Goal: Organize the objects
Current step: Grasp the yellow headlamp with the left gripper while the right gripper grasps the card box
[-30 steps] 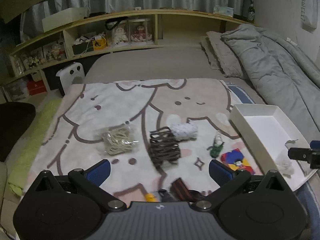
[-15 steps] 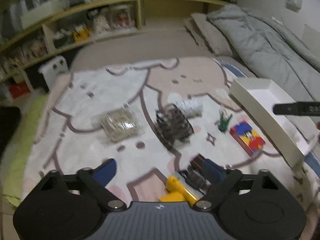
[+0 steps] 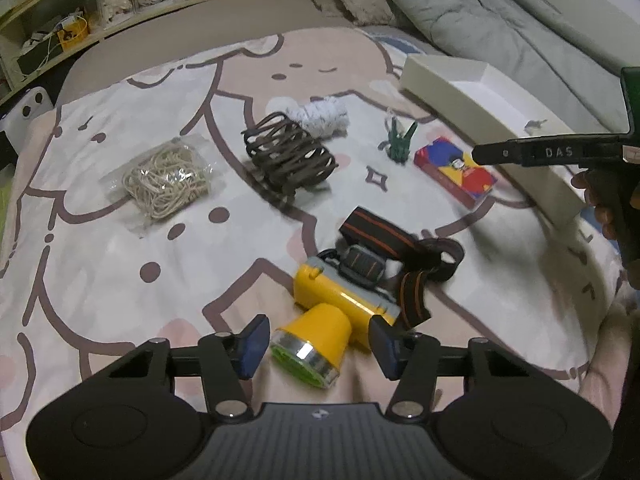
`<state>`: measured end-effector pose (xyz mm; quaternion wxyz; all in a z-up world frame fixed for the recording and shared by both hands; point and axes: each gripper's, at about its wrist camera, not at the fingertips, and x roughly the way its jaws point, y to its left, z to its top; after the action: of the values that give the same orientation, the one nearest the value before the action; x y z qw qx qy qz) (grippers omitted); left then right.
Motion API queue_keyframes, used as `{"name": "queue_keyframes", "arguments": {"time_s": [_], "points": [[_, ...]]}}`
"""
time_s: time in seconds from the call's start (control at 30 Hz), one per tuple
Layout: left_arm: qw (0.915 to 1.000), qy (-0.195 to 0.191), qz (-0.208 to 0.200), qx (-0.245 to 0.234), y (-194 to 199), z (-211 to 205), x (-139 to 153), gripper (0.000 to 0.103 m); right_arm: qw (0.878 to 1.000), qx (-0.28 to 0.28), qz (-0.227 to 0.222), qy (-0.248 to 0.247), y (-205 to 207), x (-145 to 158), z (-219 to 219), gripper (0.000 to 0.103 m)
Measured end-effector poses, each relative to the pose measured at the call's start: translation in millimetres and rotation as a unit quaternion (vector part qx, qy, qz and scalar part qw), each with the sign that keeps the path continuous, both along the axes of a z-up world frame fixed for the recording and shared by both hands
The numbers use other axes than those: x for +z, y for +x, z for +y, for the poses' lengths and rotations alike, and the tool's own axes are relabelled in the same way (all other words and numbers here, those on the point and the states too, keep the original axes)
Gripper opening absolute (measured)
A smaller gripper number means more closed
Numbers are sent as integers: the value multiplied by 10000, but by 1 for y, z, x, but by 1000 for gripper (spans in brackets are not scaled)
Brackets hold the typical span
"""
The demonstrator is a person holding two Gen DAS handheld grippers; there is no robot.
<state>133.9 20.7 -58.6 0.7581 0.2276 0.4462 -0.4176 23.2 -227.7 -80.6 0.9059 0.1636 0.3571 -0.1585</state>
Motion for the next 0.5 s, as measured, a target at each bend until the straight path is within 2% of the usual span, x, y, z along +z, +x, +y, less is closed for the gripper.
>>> {"name": "queue_keyframes", "arguments": {"time_s": [0.17,0.33,0.5], "points": [[9999,8,41,-131,5,1,-11,56,9997,89,232,-90,8,-17,0,64],[9996,137,23,-257,6,-5,-21,55,9980,323,278,-475,12,-24,6,63],[9981,255,96,-552,0,-7,-23,56,9962,449,362,-649,15,-27,12,64]]}}
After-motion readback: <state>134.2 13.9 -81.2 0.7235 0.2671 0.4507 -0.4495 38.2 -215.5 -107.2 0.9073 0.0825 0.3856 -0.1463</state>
